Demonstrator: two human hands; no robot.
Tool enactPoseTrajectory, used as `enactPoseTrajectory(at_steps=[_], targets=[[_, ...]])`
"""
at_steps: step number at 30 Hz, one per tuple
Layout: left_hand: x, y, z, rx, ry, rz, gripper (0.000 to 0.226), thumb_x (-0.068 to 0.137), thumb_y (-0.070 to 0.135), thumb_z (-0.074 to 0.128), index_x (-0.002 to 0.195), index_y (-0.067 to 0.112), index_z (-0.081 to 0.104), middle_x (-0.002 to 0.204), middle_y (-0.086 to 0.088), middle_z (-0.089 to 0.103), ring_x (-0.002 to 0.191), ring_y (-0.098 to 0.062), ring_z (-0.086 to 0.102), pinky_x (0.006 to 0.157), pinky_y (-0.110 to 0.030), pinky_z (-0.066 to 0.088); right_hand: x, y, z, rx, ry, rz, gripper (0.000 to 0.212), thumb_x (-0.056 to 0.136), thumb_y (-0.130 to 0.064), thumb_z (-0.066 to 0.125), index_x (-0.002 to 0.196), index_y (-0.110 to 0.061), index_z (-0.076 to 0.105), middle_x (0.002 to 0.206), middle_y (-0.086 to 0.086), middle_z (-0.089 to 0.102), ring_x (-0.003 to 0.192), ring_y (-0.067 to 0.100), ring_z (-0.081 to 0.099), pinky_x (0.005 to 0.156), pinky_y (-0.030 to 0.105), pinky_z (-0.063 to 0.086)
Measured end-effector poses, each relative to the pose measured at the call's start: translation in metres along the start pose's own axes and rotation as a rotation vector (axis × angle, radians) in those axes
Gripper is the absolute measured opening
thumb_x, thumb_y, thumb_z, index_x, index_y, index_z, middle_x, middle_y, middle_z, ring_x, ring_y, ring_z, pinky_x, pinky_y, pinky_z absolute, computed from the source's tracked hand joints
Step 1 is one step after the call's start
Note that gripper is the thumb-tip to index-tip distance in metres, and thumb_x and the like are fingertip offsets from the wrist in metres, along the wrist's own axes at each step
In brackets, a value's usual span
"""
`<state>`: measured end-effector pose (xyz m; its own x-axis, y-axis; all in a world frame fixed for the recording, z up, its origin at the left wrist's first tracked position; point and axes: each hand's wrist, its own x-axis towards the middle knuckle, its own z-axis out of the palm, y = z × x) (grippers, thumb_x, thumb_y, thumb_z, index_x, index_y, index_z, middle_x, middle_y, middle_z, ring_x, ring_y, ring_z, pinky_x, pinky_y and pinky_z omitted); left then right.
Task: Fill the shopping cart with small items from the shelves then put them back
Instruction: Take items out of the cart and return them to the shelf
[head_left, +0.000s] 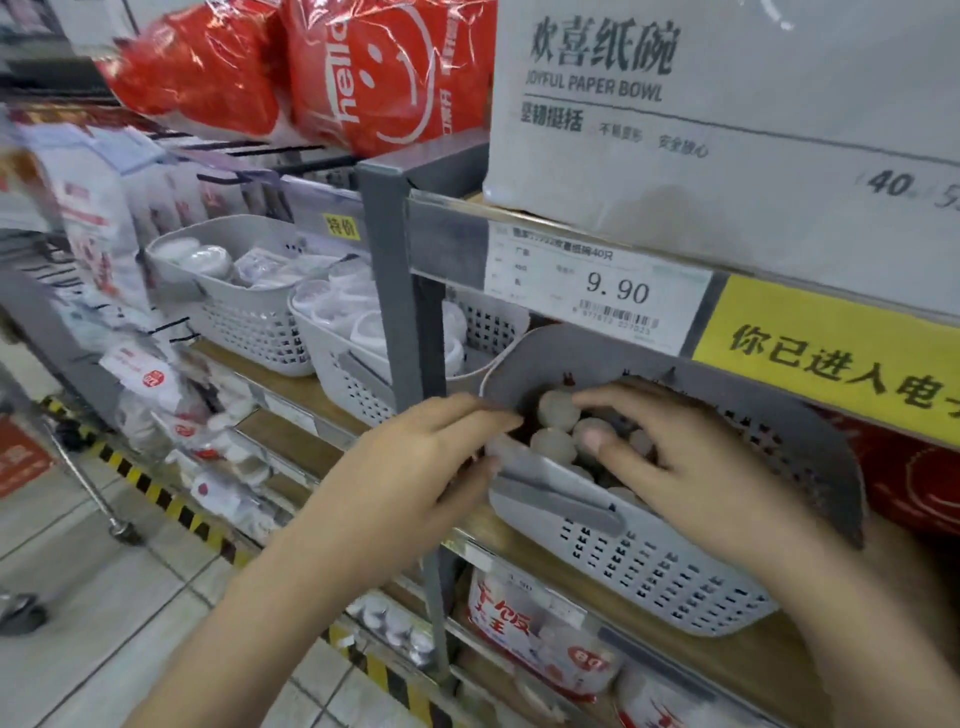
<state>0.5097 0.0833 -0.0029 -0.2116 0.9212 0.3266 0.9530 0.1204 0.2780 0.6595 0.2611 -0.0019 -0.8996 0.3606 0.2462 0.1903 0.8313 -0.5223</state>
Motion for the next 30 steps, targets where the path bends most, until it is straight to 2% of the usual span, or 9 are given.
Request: enactPoseTrajectory(at_steps=[3,6,8,11,18,21,24,27,30], targets=[[-0.051,-0.028,-0.009,0.1,-0.038,-0.078,0.039,0.094,0.035,0.039,0.124,0.022,0.059,0.117,0.011,0.061,0.1,-0.002,0.057,0.082,-0.015,0.046,-0.008,-0.036,0.017,0.047,0.151,-0.098,0.027,0.095,-0.036,0.046,0.114,-0.028,0.063,0.112,-0.025,0.057,0.108,-0.006,0.051,0.089,0.009,0.038],[-0.108,-0.079,-0.013,0.167,-0.059,-0.249,0.035,0.09,0.03,0.051,0.122,0.02,0.061,0.113,0.006,0.064,0.097,-0.01,0.063,0.08,-0.022,0.05,0.003,-0.081,0.058,0.092,0.155,-0.189,0.025,0.095,-0.036,0.044,0.11,-0.028,0.063,0.108,-0.024,0.056,0.107,-0.003,0.053,0.087,0.014,0.041],[-0.152,-0.113,-0.019,0.184,-0.06,-0.406,0.038,0.09,0.028,0.057,0.127,0.02,0.058,0.119,0.006,0.062,0.103,-0.014,0.063,0.082,-0.024,0.05,0.018,-0.114,0.096,0.136,0.081,-0.212,0.024,0.095,-0.034,0.045,0.11,-0.03,0.062,0.109,-0.025,0.056,0.108,-0.005,0.052,0.089,0.013,0.041],[-0.226,-0.151,-0.034,0.13,0.009,-0.729,0.043,0.096,0.036,0.048,0.139,0.029,0.044,0.138,0.014,0.046,0.123,-0.009,0.048,0.098,-0.023,0.04,0.048,-0.165,0.164,0.182,-0.058,-0.269,0.025,0.094,-0.034,0.045,0.114,-0.03,0.06,0.112,-0.025,0.054,0.109,-0.008,0.047,0.097,0.023,0.041],[-0.392,-0.201,-0.077,0.038,0.239,-1.242,0.044,0.093,0.036,0.053,0.136,0.03,0.044,0.136,0.014,0.048,0.124,-0.008,0.045,0.099,-0.023,0.034,0.097,-0.275,0.313,0.226,-0.381,-0.363,0.033,0.1,-0.032,0.045,0.132,-0.034,0.047,0.128,-0.026,0.044,0.12,-0.006,0.038,0.103,0.019,0.035],[-0.443,-0.219,-0.096,0.013,0.352,-1.363,0.043,0.091,0.029,0.058,0.133,0.025,0.05,0.129,0.012,0.053,0.121,-0.009,0.048,0.093,-0.023,0.035,0.112,-0.311,0.365,0.231,-0.5,-0.385,0.036,0.099,-0.033,0.044,0.135,-0.033,0.044,0.136,-0.022,0.042,0.128,-0.001,0.036,0.108,0.023,0.032],[-0.472,-0.244,-0.112,-0.002,0.407,-1.437,0.041,0.092,0.029,0.058,0.132,0.024,0.051,0.121,0.019,0.049,0.117,-0.005,0.047,0.091,-0.022,0.036,0.128,-0.337,0.399,0.225,-0.567,-0.415,0.035,0.099,-0.031,0.046,0.133,-0.031,0.046,0.132,-0.023,0.044,0.122,-0.005,0.038,0.106,0.023,0.033],[-0.482,-0.28,-0.125,-0.014,0.451,-1.46,0.041,0.092,0.031,0.057,0.132,0.025,0.05,0.125,0.018,0.05,0.116,-0.003,0.046,0.094,-0.021,0.035,0.154,-0.352,0.427,0.213,-0.628,-0.398,0.033,0.099,-0.031,0.046,0.132,-0.034,0.045,0.123,-0.029,0.042,0.113,-0.012,0.036,0.097,0.009,0.03],[-0.477,-0.326,-0.133,-0.041,0.474,-1.452,0.041,0.093,0.033,0.054,0.134,0.028,0.048,0.128,0.02,0.048,0.122,-0.003,0.045,0.097,-0.02,0.034,0.194,-0.358,0.456,0.185,-0.68,-0.349,0.032,0.099,-0.033,0.047,0.13,-0.036,0.046,0.123,-0.028,0.044,0.116,-0.008,0.04,0.091,0.007,0.029]])
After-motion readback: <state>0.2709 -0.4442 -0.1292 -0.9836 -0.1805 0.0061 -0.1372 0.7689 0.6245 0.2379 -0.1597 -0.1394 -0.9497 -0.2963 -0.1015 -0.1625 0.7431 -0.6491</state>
